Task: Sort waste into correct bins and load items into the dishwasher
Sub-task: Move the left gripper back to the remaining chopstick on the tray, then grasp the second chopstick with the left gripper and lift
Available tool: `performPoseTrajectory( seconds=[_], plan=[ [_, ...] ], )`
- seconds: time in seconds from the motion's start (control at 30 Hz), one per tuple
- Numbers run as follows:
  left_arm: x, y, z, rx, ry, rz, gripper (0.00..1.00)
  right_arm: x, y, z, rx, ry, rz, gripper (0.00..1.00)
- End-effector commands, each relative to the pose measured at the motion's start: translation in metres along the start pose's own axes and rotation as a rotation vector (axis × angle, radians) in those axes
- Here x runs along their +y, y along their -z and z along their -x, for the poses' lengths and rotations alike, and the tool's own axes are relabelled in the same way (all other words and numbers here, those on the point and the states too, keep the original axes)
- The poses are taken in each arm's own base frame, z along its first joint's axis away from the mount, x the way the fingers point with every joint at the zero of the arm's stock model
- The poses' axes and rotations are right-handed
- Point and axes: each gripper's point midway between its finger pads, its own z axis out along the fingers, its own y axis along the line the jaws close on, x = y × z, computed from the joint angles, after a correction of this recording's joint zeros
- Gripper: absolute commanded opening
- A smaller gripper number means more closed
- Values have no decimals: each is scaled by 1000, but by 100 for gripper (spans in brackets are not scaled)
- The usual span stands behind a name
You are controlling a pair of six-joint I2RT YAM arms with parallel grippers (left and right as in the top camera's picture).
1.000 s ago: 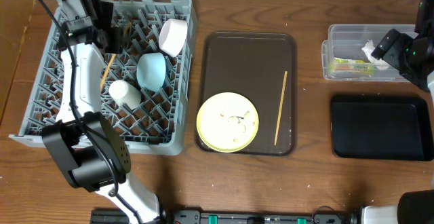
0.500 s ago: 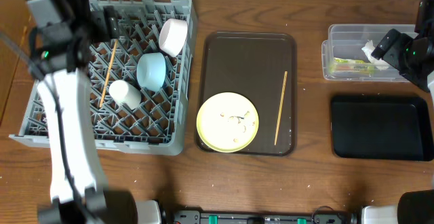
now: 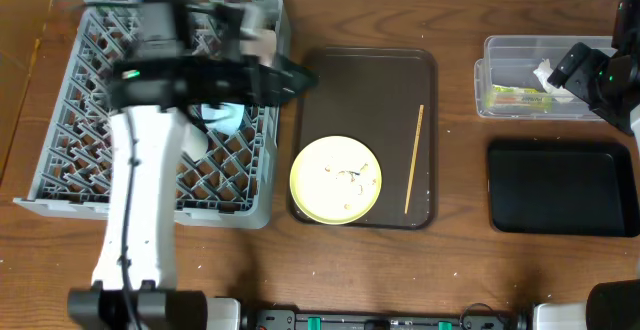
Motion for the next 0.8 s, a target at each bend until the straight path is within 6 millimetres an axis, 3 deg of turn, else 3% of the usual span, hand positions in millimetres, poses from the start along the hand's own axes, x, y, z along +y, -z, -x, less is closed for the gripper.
performPoseTrajectory(
  seconds=[0.0, 0.13, 0.23, 0.33, 0.47, 0.6, 0.77],
  plan=[
    [-3, -50, -34, 164, -17, 35, 92, -5, 4, 5, -19, -3, -7, 99],
    [47, -93, -66, 284, 165, 416, 92, -5, 4, 5, -19, -3, -7, 99],
    [65, -119, -84, 332, 207, 571, 92, -5, 4, 5, -19, -3, -7, 99],
    [63, -151, -99, 385, 177, 578, 90, -5, 4, 5, -19, -3, -7, 99],
    [54, -185, -111, 410, 126, 558, 71, -5, 4, 5, -19, -3, -7, 99],
    [56, -202, -111, 341, 119, 665, 65, -5, 4, 5, -19, -3, -7, 99],
    [54, -222, -109, 252, 61, 760, 65, -5, 4, 5, -19, -3, -7, 99]
  ],
)
